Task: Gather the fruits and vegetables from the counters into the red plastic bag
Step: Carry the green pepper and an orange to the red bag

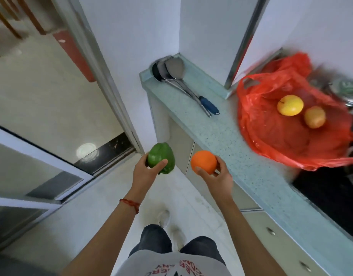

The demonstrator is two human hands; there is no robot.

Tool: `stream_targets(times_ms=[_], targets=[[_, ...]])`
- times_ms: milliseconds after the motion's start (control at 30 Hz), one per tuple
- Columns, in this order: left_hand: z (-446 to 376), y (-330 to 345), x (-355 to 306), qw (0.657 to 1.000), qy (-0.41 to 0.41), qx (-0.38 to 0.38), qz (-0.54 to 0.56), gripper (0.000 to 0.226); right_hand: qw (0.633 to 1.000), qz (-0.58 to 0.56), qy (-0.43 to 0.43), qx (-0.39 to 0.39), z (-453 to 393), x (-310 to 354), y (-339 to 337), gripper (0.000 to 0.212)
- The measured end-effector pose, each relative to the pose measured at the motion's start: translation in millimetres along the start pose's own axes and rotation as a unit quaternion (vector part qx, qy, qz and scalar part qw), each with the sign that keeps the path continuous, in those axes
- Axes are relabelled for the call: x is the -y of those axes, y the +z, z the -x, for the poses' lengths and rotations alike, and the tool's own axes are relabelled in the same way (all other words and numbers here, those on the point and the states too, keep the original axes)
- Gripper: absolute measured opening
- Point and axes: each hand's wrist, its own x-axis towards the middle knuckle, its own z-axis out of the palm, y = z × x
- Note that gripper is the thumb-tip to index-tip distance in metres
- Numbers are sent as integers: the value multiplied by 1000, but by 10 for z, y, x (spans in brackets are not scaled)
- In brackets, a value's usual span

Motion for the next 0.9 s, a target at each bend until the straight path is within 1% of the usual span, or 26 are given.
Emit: stream_targets(times_ms=[67, 167, 267, 300, 400, 467, 533, 667, 900], targets=[[-146, 116, -93, 999, 10, 51, -12, 46, 999, -6, 22, -50, -19, -14, -50, 75], [-325, 291, -238, 992, 22, 120, -28, 40, 992, -25, 45, -117, -11, -18, -118, 75], [-456, 469, -346, 981, 38, 179, -59, 55, 981, -36, 70, -176, 46, -11, -183, 74], [-476, 527, -381, 977, 48, 198, -69, 55, 977, -44, 77, -196, 75, -14, -204, 74], [-505, 696, -462, 961, 69, 256, -80, 40, 963, -68, 91, -246, 169, -27, -280, 73], [-503, 801, -499, 950, 78, 292, -80, 34, 954, -80, 102, -272, 233, -43, -346, 73], [-491, 908, -533, 942, 92, 311, -85, 30, 946, -85, 109, -293, 285, -69, -423, 72], [-438, 1126, -619, 930, 116, 338, -91, 34, 934, -95, 118, -324, 314, -119, -586, 71], [-370, 1545, -735, 925, 115, 352, -85, 31, 931, -89, 116, -334, 154, -178, -931, 72]])
